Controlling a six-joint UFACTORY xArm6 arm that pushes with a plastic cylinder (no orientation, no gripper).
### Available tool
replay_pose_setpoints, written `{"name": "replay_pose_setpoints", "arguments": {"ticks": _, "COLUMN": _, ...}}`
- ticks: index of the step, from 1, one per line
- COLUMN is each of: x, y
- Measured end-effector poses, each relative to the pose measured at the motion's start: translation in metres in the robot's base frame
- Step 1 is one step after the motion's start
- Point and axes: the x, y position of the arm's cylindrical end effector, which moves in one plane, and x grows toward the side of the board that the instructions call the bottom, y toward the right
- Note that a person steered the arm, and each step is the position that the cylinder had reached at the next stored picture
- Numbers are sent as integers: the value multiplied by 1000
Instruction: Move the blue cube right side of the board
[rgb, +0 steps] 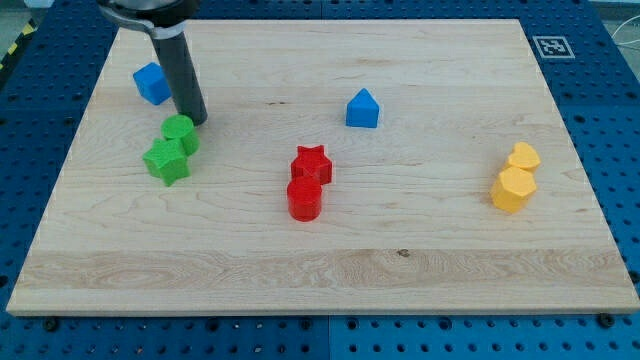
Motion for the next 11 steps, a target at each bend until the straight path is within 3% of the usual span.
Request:
{"name": "replay_pose_setpoints", "arguments": {"ticks": 2, "x": -12, "y": -19}}
{"name": "replay_pose_setpoints", "arguments": {"ticks": 4, "x": -18, "y": -86}}
{"name": "replay_pose_setpoints", "arguments": {"ticks": 6, "x": -60, "y": -108}}
{"name": "replay_pose_setpoints", "arguments": {"ticks": 9, "x": -60, "y": -7}}
{"name": "replay_pose_setpoints", "arguments": {"ticks": 11, "x": -47, "y": 6}}
